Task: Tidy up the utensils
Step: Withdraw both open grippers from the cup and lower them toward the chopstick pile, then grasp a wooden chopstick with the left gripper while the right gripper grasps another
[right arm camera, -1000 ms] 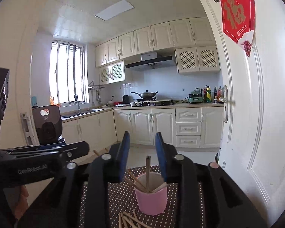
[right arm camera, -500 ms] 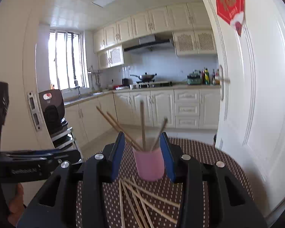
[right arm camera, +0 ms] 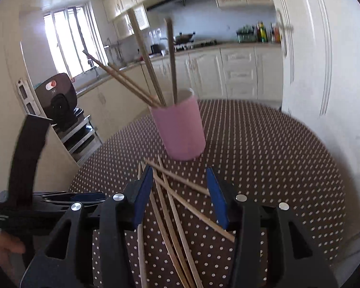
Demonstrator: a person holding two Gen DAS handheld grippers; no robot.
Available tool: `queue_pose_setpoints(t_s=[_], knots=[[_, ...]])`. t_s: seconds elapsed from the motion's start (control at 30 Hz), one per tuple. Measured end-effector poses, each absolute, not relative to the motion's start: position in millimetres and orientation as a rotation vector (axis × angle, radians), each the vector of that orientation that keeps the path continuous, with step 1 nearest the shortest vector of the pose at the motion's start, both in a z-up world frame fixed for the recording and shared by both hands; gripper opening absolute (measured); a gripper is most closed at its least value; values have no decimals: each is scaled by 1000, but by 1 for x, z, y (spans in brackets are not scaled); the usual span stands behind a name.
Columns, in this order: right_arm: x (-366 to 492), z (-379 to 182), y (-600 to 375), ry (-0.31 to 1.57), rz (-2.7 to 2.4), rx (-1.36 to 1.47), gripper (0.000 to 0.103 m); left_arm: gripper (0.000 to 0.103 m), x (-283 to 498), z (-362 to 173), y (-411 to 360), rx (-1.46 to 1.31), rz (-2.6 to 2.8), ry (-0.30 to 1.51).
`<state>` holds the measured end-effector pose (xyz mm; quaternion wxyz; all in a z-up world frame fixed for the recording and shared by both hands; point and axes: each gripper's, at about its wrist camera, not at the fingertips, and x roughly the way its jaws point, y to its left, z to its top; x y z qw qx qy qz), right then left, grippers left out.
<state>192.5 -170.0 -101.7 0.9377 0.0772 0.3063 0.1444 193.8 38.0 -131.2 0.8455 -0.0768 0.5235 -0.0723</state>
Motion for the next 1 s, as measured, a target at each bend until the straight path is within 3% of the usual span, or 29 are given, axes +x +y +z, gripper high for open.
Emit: queue_pose_setpoints(t_s=[0.5, 0.57, 0.63, 1.0], knots=[[208, -115, -175, 710, 332, 186, 44, 62, 219, -153, 9, 39, -64, 1118], [208, -115, -173, 714, 338, 185, 44, 53, 217, -153, 11, 47, -58, 1107], [209, -115, -169, 722, 352, 173, 44, 34, 216, -150, 12, 59, -60, 1104], [229, -126, -118, 851, 465, 43, 45, 17, 212, -151, 53, 141, -89, 1100]])
